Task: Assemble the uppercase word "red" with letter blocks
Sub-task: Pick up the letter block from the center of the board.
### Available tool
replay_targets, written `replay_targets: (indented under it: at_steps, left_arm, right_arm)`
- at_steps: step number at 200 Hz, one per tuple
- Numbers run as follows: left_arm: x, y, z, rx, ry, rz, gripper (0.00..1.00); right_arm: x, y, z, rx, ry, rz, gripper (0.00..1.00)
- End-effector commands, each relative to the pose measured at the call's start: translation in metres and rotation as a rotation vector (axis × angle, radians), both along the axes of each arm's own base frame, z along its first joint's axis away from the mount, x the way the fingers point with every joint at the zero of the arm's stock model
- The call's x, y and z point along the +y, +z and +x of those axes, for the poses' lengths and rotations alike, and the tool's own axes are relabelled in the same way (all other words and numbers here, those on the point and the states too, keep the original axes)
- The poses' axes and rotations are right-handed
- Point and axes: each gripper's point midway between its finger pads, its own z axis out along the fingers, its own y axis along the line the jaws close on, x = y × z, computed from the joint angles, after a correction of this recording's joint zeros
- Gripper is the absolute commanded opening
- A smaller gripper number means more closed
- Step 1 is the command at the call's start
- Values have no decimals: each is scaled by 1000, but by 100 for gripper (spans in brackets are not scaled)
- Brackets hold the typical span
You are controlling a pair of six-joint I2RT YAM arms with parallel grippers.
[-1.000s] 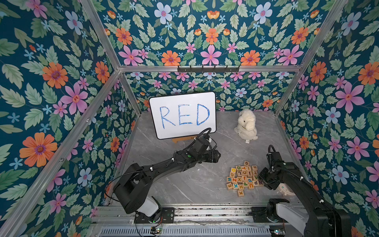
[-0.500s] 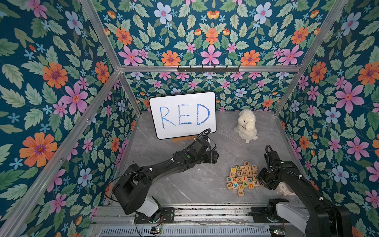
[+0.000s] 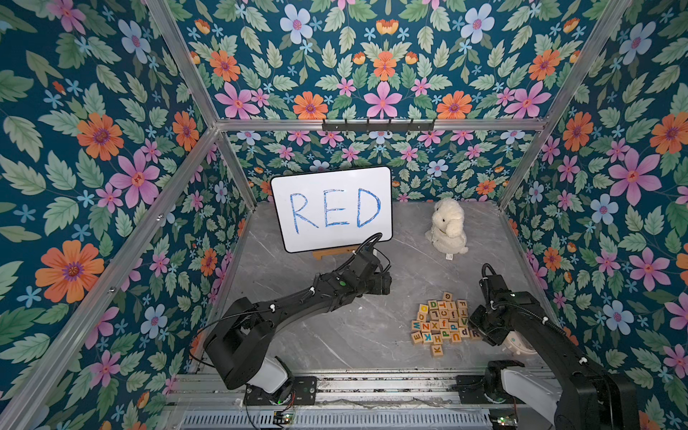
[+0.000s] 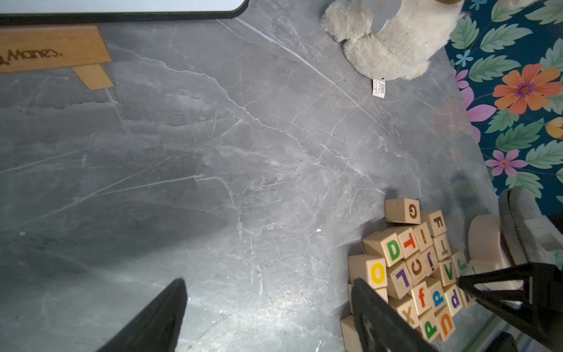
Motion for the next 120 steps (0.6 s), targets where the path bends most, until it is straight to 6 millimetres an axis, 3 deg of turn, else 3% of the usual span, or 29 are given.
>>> replay_targets:
  at_steps: [1, 120]
  left_arm:
    - [2, 2, 4, -6, 30, -4, 86]
    - [1, -1, 5, 4, 41, -3, 86]
  right_arm:
    - [-3, -2, 0, 7, -7, -18, 52]
    - [10, -9, 4, -3, 96, -3, 52]
